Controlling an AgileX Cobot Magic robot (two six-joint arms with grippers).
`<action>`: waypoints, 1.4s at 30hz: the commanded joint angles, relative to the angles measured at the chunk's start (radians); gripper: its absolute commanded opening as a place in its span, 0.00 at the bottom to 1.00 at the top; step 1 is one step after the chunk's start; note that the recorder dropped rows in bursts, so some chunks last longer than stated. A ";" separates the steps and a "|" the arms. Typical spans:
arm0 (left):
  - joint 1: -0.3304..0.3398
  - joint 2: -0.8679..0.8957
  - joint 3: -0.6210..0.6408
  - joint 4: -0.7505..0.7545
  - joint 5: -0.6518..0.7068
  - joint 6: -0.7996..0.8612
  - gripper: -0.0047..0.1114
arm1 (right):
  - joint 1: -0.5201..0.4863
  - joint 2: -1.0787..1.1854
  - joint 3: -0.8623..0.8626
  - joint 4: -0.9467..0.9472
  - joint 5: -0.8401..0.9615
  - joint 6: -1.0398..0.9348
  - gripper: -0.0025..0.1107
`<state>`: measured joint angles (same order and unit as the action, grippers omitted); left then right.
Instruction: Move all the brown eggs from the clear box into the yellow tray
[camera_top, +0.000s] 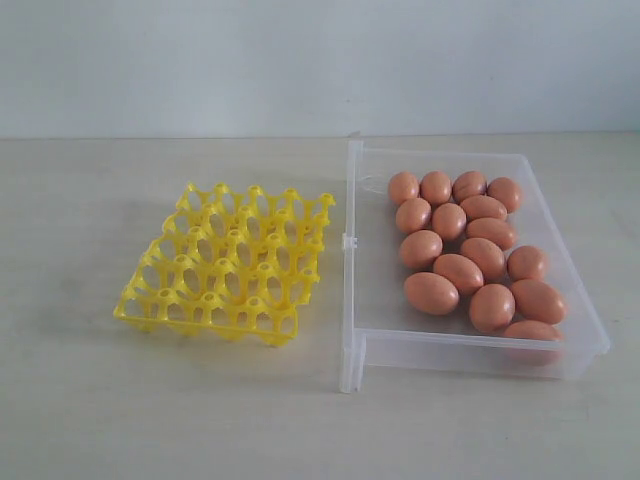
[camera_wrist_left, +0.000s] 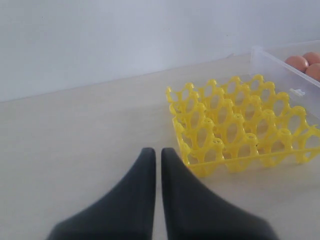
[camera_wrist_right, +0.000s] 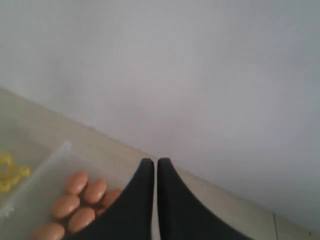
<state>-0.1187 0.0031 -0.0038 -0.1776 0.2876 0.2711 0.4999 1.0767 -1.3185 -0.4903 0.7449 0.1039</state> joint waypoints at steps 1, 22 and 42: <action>-0.006 -0.003 0.004 0.002 -0.004 0.000 0.07 | -0.001 0.231 -0.092 0.003 0.128 -0.009 0.02; -0.006 -0.003 0.004 0.002 -0.004 0.000 0.07 | -0.192 0.931 -0.290 0.643 -0.036 -0.069 0.03; -0.006 -0.003 0.004 0.002 -0.004 0.000 0.07 | -0.192 1.077 -0.299 0.663 -0.097 -0.024 0.55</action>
<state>-0.1187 0.0031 -0.0038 -0.1776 0.2876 0.2711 0.3158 2.1449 -1.6120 0.1689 0.6572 0.0785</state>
